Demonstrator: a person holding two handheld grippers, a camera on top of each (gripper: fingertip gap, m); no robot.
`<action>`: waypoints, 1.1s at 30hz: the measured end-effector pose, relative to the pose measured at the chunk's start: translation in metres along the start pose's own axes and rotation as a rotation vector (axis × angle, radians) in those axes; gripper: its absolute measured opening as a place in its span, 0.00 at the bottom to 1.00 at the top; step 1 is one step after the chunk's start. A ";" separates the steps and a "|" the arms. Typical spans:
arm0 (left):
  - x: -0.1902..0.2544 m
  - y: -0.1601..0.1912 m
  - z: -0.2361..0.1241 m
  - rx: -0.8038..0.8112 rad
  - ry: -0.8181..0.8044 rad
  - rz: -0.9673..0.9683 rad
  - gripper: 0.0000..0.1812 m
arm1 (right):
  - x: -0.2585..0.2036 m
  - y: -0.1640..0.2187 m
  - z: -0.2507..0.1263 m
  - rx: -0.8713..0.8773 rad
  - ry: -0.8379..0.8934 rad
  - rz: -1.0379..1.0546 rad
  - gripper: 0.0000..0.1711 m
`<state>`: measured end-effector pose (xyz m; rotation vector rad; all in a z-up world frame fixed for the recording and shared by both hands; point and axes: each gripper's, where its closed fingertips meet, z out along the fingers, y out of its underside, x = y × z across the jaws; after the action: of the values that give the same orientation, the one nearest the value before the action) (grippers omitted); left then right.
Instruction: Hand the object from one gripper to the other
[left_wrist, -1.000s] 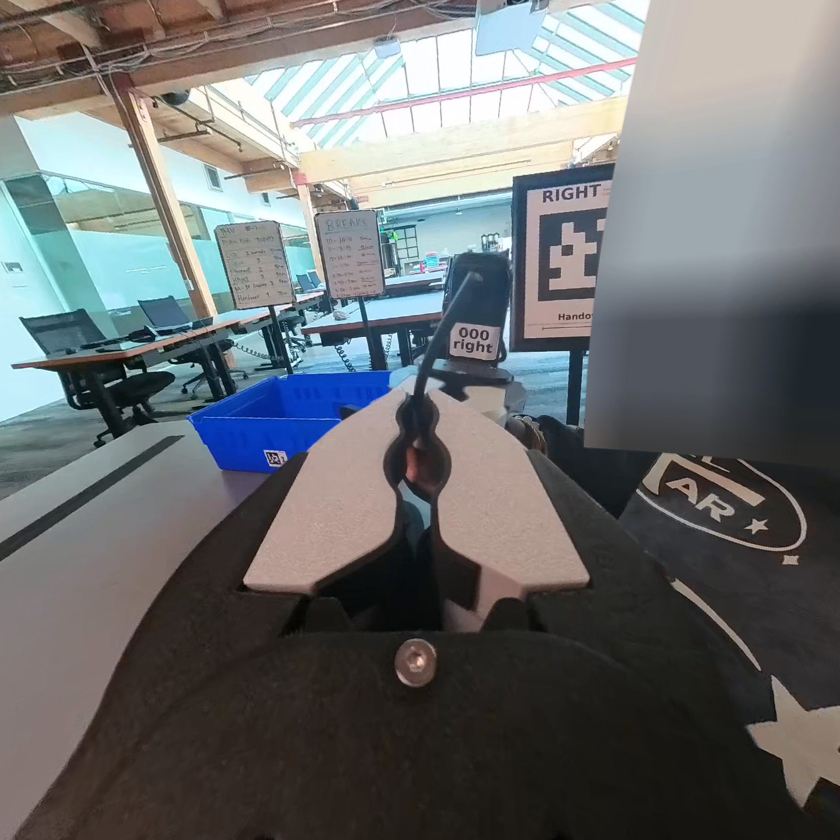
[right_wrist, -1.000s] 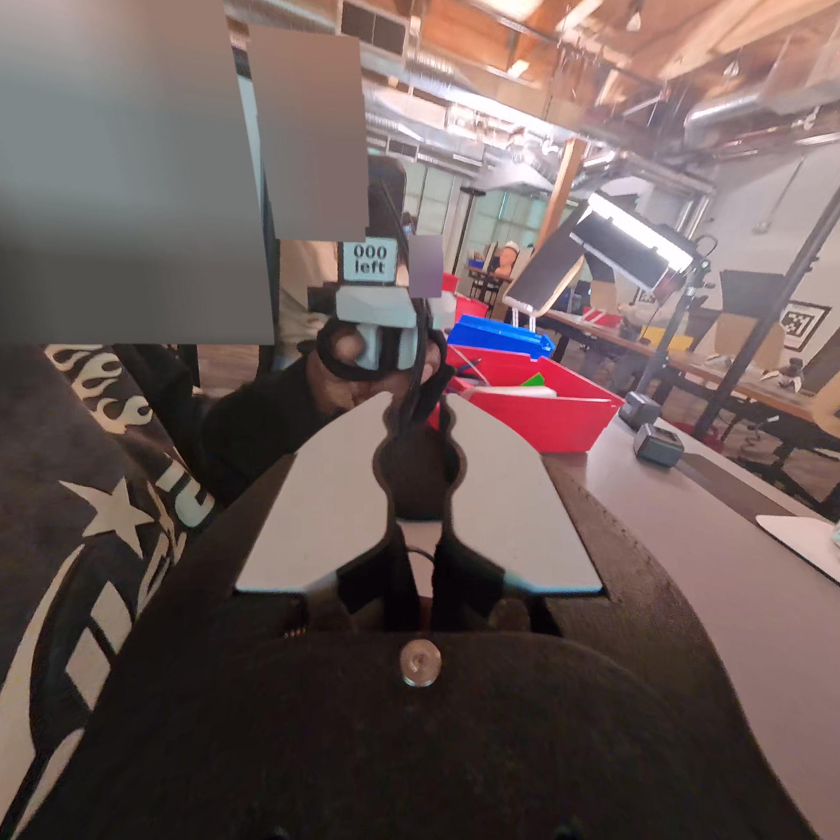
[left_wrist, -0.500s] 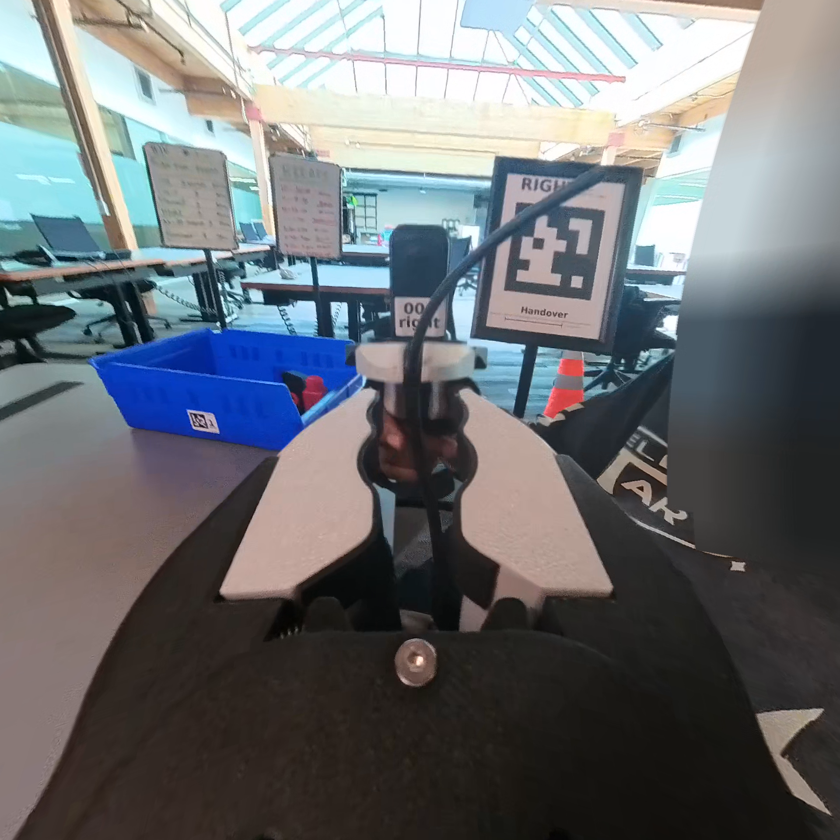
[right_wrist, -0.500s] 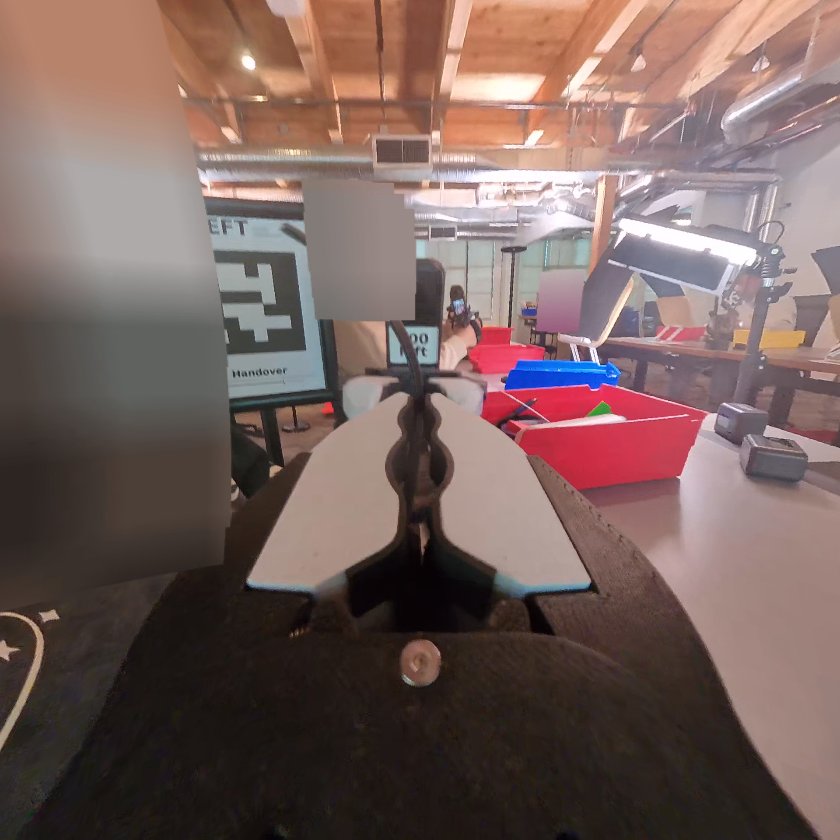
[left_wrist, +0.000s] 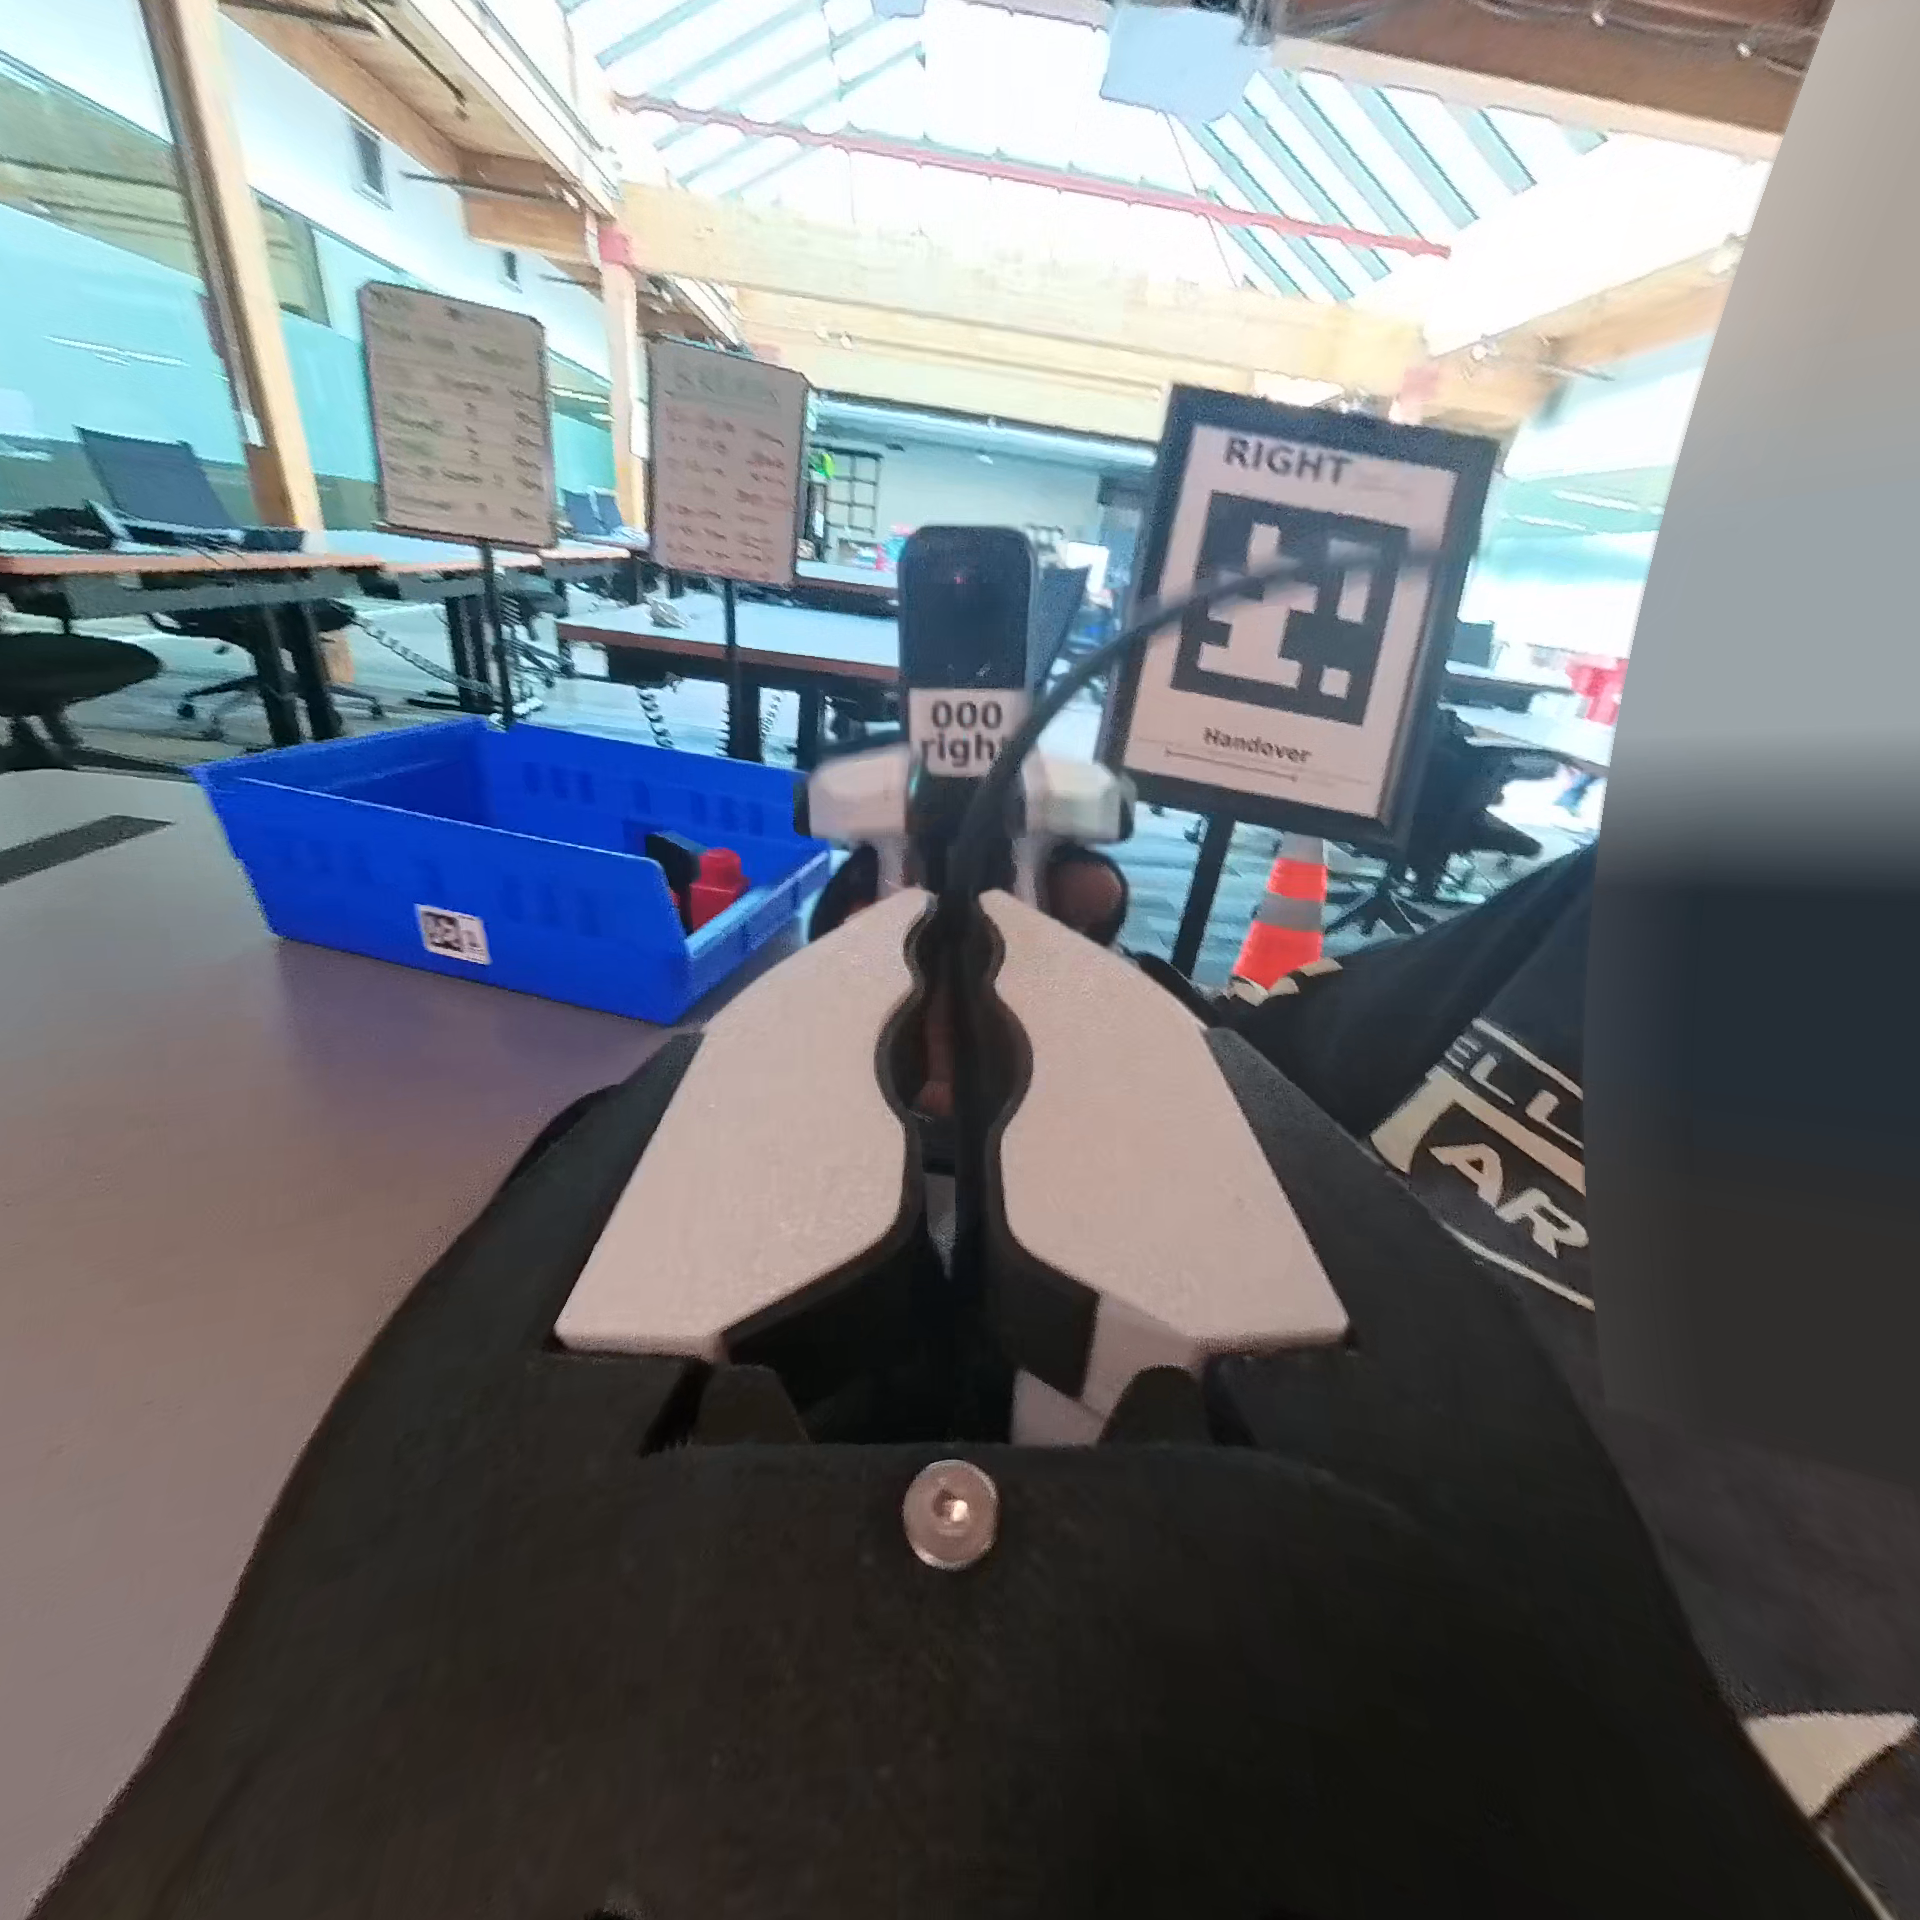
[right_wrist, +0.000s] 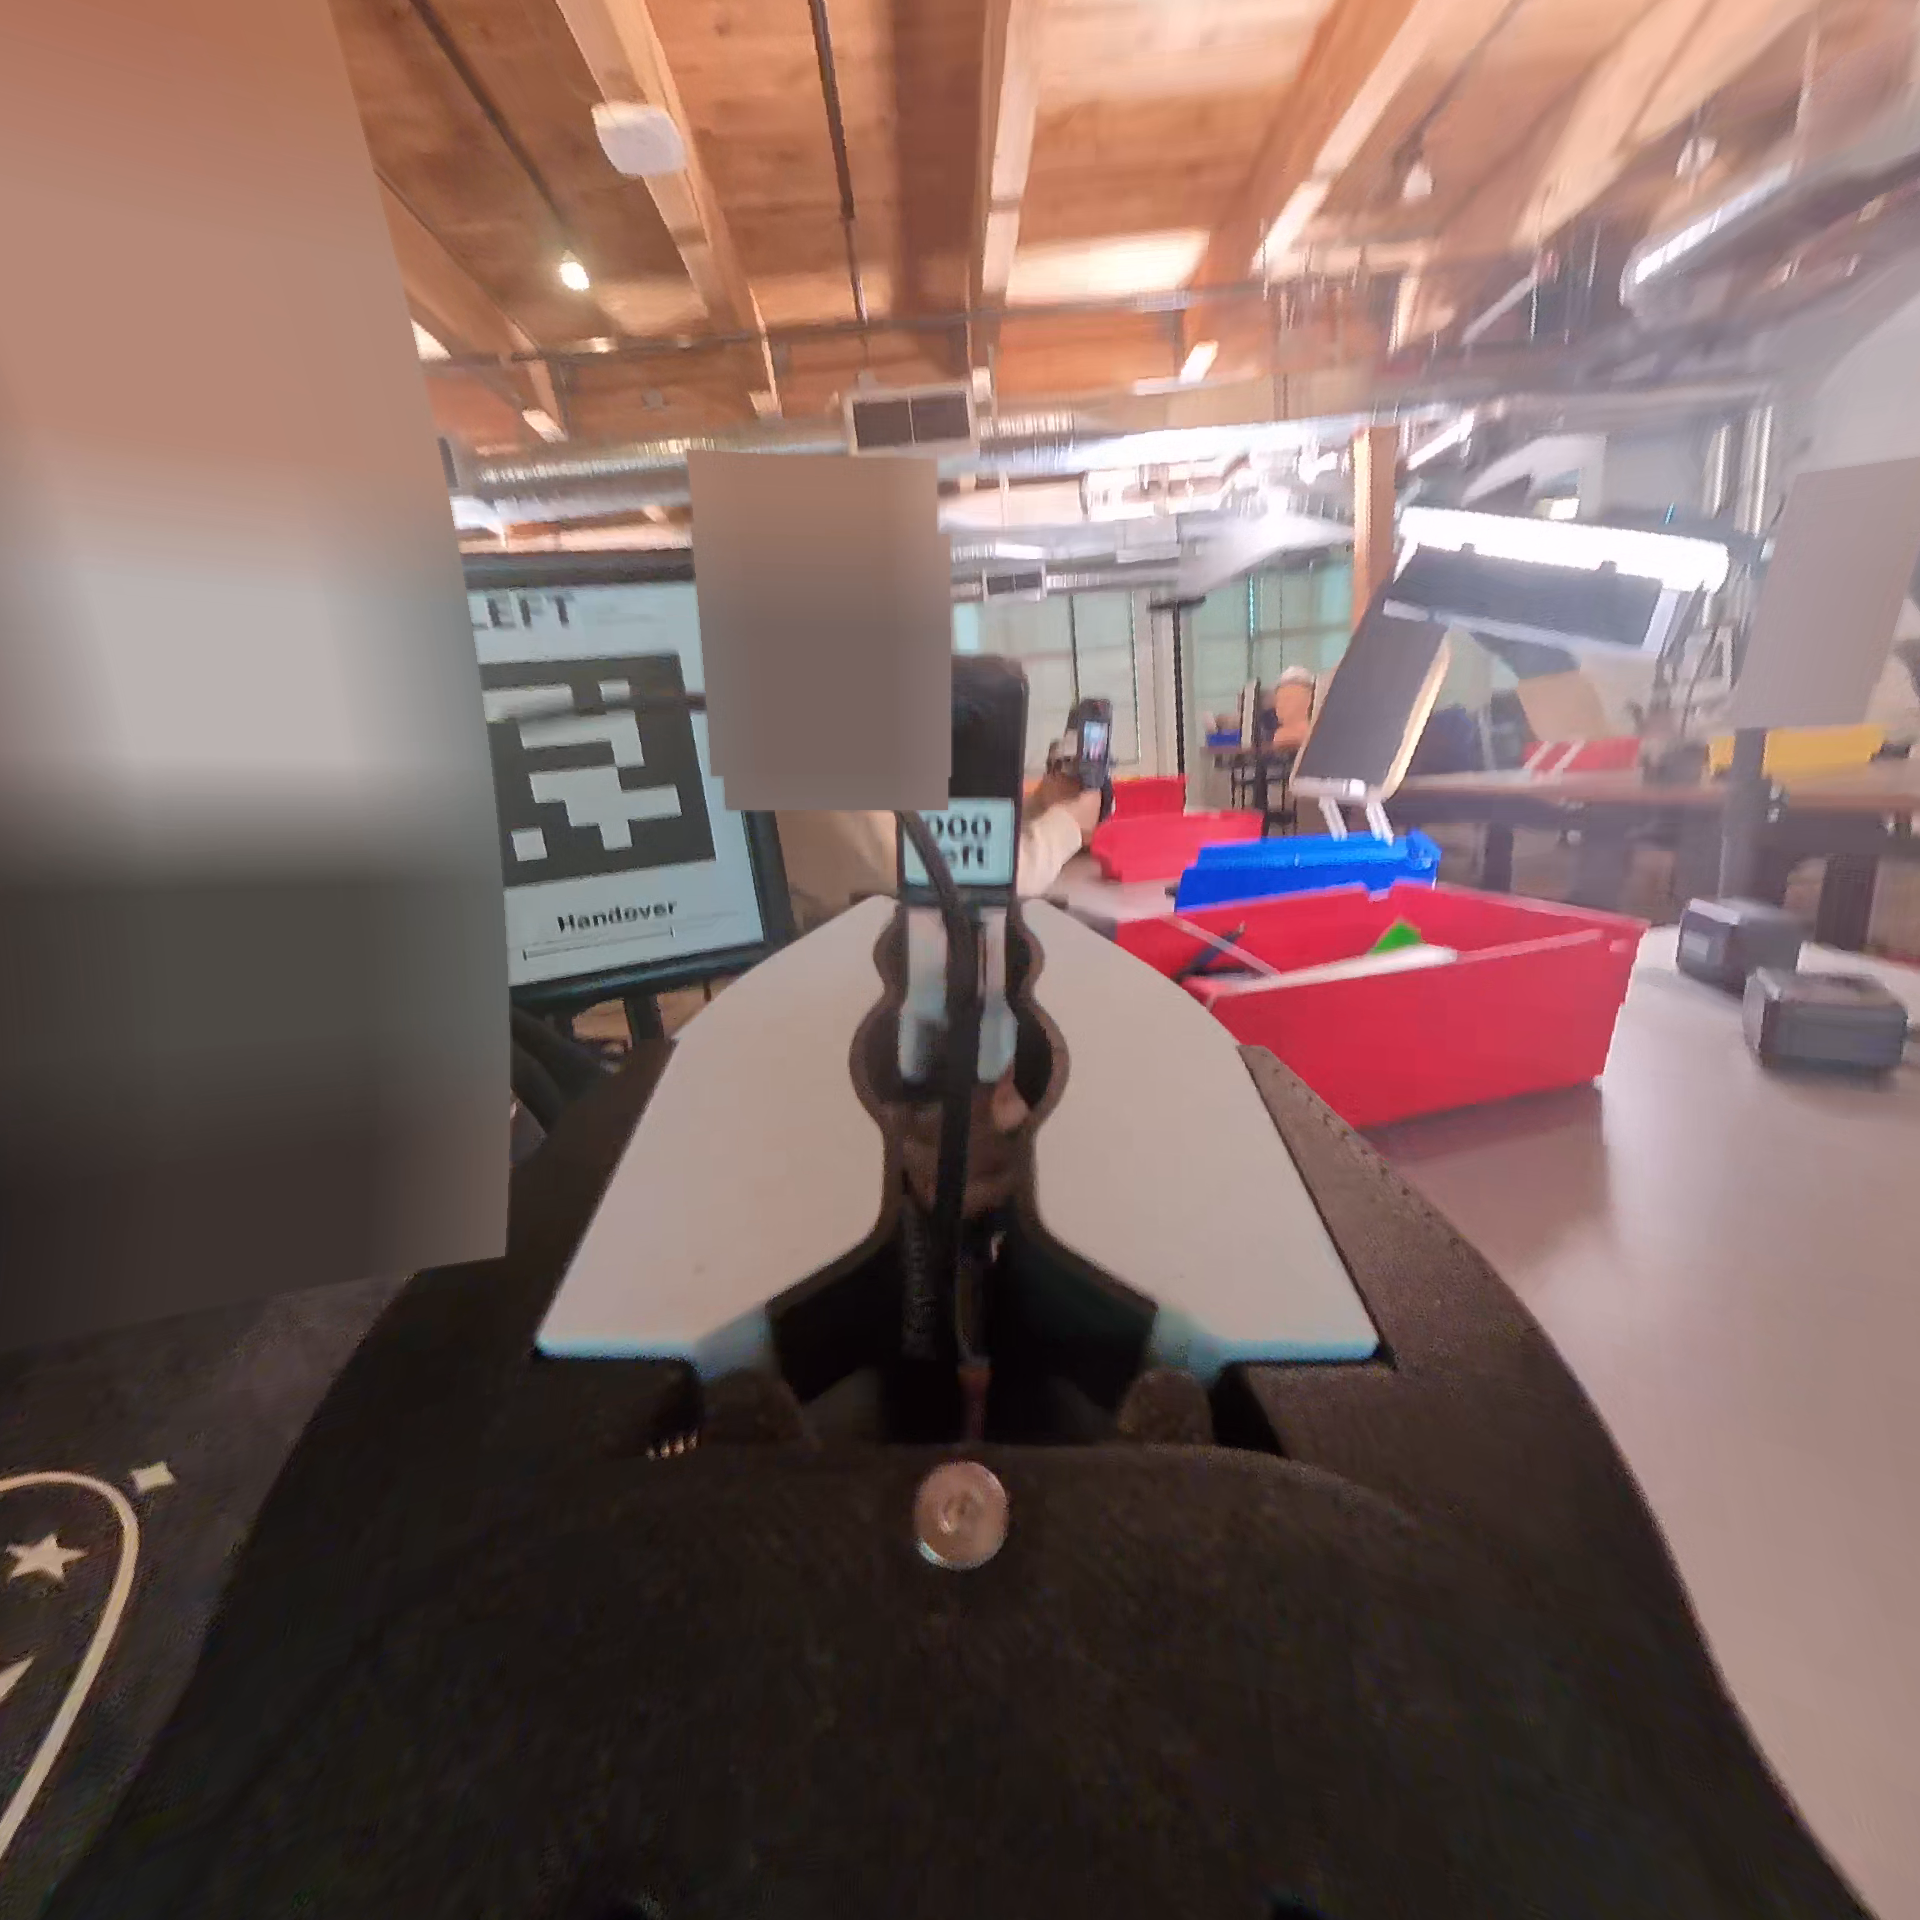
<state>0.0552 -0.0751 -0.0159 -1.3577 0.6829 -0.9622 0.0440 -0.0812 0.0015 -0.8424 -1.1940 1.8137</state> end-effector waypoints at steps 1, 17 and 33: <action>-0.004 -0.002 -0.002 0.006 -0.027 0.005 0.02 | 0.002 0.008 0.002 -0.041 0.000 0.014 0.12; -0.020 -0.023 -0.016 0.078 -0.230 0.130 0.02 | 0.023 0.059 0.011 -0.293 0.164 -0.104 0.04; -0.007 0.017 -0.002 -0.075 0.046 -0.001 0.14 | 0.008 0.004 -0.001 0.011 0.011 -0.031 0.03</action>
<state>0.0531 -0.0710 -0.0333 -1.4051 0.7598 -0.9798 0.0400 -0.0752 -0.0034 -0.8227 -1.1831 1.7862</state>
